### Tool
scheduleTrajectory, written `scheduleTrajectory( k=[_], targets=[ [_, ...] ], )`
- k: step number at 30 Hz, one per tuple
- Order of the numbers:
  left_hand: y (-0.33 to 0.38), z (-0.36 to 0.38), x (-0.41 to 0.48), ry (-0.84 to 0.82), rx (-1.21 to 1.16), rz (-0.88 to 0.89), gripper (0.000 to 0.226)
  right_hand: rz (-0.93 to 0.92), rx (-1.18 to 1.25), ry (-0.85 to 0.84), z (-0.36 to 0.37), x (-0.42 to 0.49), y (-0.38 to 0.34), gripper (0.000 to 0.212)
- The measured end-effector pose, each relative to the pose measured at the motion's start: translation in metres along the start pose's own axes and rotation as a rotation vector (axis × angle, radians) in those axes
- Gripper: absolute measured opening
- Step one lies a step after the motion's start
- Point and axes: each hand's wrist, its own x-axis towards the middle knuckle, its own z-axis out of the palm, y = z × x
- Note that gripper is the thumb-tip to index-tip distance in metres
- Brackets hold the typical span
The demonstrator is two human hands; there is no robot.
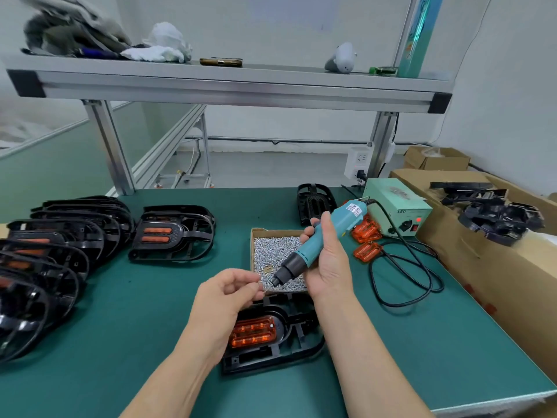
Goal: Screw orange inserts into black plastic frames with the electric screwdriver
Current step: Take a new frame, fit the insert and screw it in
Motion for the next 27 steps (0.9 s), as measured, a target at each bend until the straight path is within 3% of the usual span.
scheduleTrajectory(
  k=[12, 18, 27],
  targets=[
    [0.003, -0.009, -0.029, -0.003, -0.621, -0.194, 0.017, -0.086, -0.025, 0.073, 0.027, -0.022, 0.011, 0.028],
    [0.001, -0.012, -0.035, 0.085, -0.542, -0.183, 0.013, -0.111, -0.074, 0.086, 0.030, -0.028, 0.018, 0.027],
    [-0.006, -0.007, -0.041, 0.291, -0.406, -0.015, 0.013, -0.162, -0.164, 0.157, 0.034, -0.039, 0.029, 0.021]
  ],
)
